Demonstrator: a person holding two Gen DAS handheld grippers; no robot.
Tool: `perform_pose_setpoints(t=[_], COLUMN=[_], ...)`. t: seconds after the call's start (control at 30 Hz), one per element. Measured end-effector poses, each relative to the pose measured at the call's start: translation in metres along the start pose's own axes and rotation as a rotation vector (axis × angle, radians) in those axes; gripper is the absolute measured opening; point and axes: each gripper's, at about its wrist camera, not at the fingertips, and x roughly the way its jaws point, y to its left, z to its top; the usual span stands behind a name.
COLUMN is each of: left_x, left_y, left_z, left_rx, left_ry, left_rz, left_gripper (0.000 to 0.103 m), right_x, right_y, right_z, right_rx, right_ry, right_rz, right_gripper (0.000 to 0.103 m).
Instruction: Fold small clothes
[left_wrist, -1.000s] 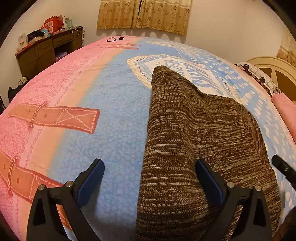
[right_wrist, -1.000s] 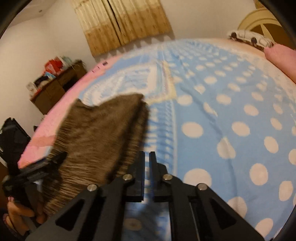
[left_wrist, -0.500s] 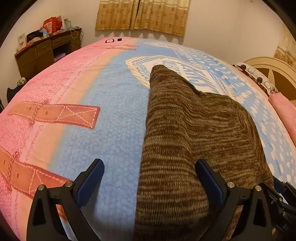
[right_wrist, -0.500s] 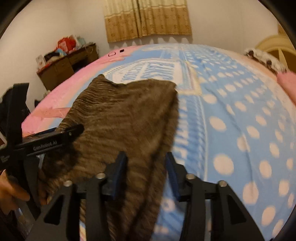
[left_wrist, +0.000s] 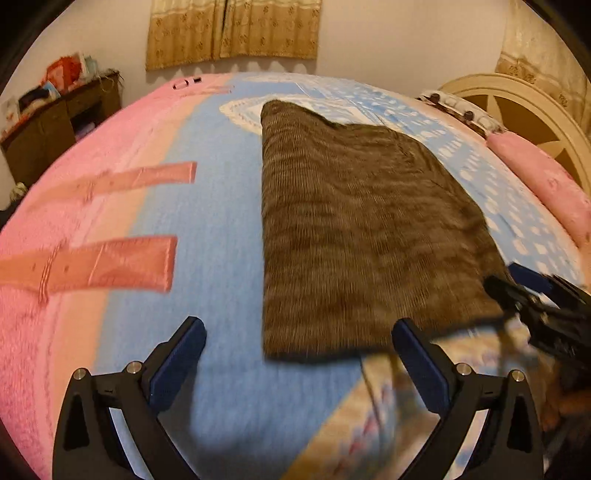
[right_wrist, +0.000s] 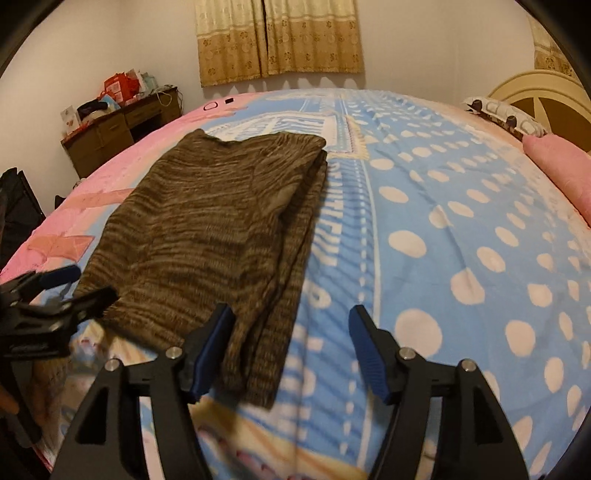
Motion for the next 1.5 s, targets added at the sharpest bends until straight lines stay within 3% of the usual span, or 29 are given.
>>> perform_pose_setpoints(t=[0.1,0.17,0.27,0.37,0.47,0.6,0.67,0.73,0.87,0.93,1.03,1.1,1.17,1.2,1.27,1.33,1.37,1.5], left_x=[-0.013,-0.022,-0.027,-0.010,0.011,0.041,0.060,0.074,0.076,0.078,0.080,0.081,0.077,0.077,0.077,0.077,0.076,0.076], left_y=[0.008,0.016,0.032,0.045,0.051,0.034,0.029,0.028,0.017,0.007,-0.001,0.007,0.017,0.018,0.014,0.007,0.006,0.011], left_z=[-0.002,0.003,0.024,0.051,0.074,0.097,0.102,0.098,0.097,0.095,0.095,0.095,0.094,0.094,0.095,0.096,0.096,0.095], left_rx=[0.001,-0.047,-0.191,-0.315,-0.395,-0.320,-0.293,-0.301,-0.216,-0.155,-0.095,-0.127,-0.187,-0.200,-0.178,-0.143,-0.149,-0.200], left_ry=[0.053,0.026,-0.045,-0.019,-0.009,-0.030,0.005,0.049,0.002,-0.006,0.000,-0.002,-0.007,-0.005,0.010,0.011,0.009,0.004], left_rz=[-0.058,-0.108,-0.174,-0.198,-0.234,-0.197,-0.159,-0.168,-0.123,-0.079,-0.051,-0.090,-0.138,-0.144,-0.107,-0.056,-0.080,-0.097], left_gripper=[0.102,0.102,0.102,0.102,0.102,0.102,0.102,0.102,0.102,0.102,0.102,0.101,0.101,0.101,0.095,0.067,0.058,0.051], right_x=[-0.004,-0.009,-0.021,-0.028,-0.022,0.001,0.021,0.037,0.063,0.062,0.063,0.062,0.061,0.062,0.062,0.064,0.064,0.065], right_y=[-0.005,-0.010,-0.017,-0.026,-0.029,-0.021,-0.017,-0.016,-0.016,-0.021,-0.024,-0.021,-0.016,-0.015,-0.015,-0.017,-0.018,-0.018], right_z=[-0.001,-0.002,0.002,0.016,0.035,0.062,0.073,0.076,0.067,0.066,0.064,0.063,0.063,0.063,0.062,0.062,0.062,0.063], right_rx=[0.017,0.025,0.070,0.134,0.168,0.157,0.155,0.154,0.157,0.172,0.174,0.152,0.124,0.117,0.120,0.135,0.143,0.145], right_ry=[0.023,0.029,-0.020,-0.080,-0.104,-0.118,-0.099,-0.074,0.005,-0.003,0.008,0.010,0.007,0.006,0.006,0.008,0.008,0.008], right_rz=[0.027,0.038,0.053,0.092,0.114,0.100,0.085,0.086,0.081,0.105,0.119,0.123,0.162,0.169,0.173,0.189,0.197,0.200], right_gripper=[0.076,0.078,0.080,0.087,0.087,0.092,0.092,0.092,0.091,0.091,0.085,0.075,0.055,0.054,0.054,0.054,0.055,0.055])
